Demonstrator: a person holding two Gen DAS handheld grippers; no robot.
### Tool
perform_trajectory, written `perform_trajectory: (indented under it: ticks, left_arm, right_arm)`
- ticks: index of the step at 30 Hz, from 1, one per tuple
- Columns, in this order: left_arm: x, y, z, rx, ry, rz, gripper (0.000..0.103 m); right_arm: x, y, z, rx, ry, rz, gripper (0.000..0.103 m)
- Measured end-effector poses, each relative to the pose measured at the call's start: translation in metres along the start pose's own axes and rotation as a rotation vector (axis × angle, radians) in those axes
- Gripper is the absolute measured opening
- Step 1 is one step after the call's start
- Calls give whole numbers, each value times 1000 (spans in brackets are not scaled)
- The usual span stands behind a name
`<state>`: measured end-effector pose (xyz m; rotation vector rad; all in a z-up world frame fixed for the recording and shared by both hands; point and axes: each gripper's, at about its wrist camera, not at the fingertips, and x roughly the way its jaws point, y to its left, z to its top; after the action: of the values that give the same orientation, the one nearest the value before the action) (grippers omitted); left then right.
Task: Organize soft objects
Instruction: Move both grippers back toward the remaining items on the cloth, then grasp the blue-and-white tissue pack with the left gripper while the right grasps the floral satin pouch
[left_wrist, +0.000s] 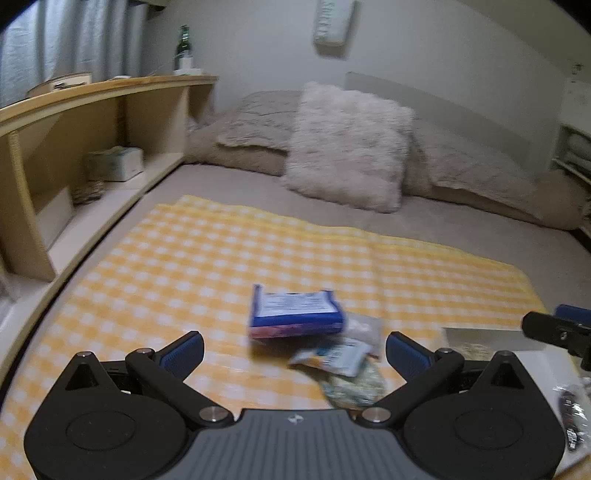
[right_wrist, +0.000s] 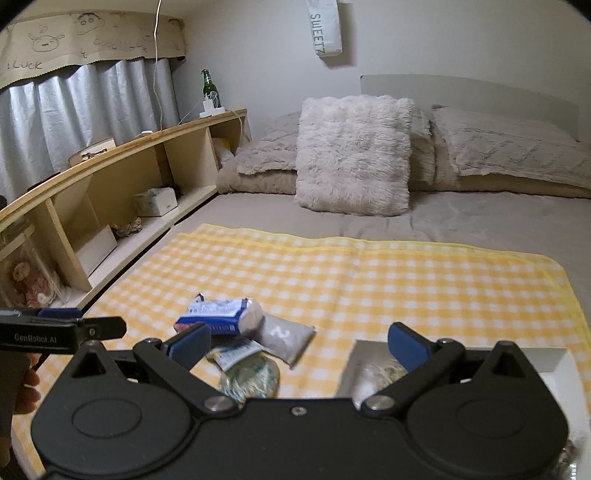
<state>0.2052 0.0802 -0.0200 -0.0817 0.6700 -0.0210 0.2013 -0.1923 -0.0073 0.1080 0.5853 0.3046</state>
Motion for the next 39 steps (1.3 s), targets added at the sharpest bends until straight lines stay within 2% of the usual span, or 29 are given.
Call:
perform_trajectory:
  ticks: [3,5,7,11,16,19,27,31,34,37,39]
  left_arm:
    - [11,11,4,-22,18,45,103]
    - [21,16,6,-30,40,78,103]
    - [32,19,7,-28,55,80,103]
    - [54,21,9,-43,107,30,103]
    - [80,18,15,-31,88,-11,103]
    - [101,14,19,-35,94,-9,103]
    - [160,4,26,-38,132,-1,103]
    - [187,13,26,-83,165,37,103]
    - [203,27,25,-166,188,80,102]
    - [216,34,21,-235,228,57,97]
    - [221,37,20,-275,256,24,89]
  right_arm:
    - [14,17,-1,-22,-42,-26,103]
    - [24,25,-3,-72,-49,3,103]
    - [39,32,-5,-124,-13,45,103]
    - [70,42,-9,-156,69,106,103]
    - [106,56,-19,-259,160,110,103]
    - [122,59,-25,-297,193,101,103]
    - [166,62,-38,-357,290,151,103]
    - [182,57,-41,-336,316,171,103]
    - [192,51,-44,-310,327,180,102]
    - [200,48,-47,-302,338,208,102]
    - [205,48,-50,-302,350,241,101]
